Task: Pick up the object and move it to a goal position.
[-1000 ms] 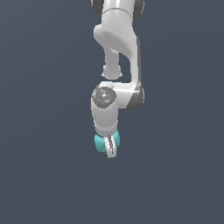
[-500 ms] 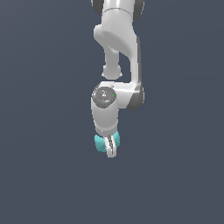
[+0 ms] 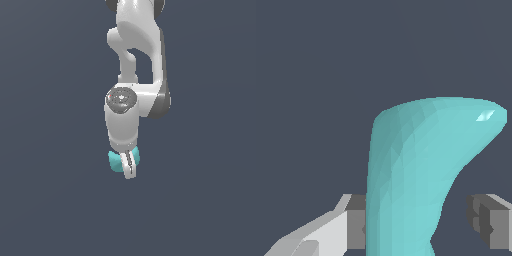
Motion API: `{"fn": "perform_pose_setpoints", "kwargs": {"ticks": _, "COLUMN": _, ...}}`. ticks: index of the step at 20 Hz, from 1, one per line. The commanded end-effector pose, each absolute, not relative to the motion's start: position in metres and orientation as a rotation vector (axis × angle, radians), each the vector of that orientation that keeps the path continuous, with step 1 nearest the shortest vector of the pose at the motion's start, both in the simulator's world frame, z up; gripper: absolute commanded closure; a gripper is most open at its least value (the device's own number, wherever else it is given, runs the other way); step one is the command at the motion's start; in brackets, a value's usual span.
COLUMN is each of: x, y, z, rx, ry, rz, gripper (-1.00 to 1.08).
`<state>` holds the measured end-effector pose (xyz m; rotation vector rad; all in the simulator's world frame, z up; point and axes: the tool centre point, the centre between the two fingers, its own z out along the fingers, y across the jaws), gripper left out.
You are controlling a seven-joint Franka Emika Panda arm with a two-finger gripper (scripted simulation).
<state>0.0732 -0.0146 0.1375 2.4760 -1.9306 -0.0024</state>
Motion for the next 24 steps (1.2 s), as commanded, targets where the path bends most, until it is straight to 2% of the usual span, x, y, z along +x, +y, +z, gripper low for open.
{"fn": "perform_pose_setpoints", "kwargs": {"ticks": 1, "x": 0.077, "y": -0.011, "z": 0.157, "rx": 2.476, "ry": -1.931, "rz": 0.000, "gripper": 1.08}}
{"fn": "perform_pose_setpoints", "kwargs": {"ticks": 15, "x": 0.103, "y": 0.013, "z": 0.288, "rx": 2.475, "ry": -1.932, "rz": 0.002, "gripper": 1.08}}
{"fn": "perform_pose_setpoints", "kwargs": {"ticks": 24, "x": 0.117, "y": 0.025, "z": 0.347, "rx": 2.477, "ry": -1.931, "rz": 0.001, "gripper": 1.08}}
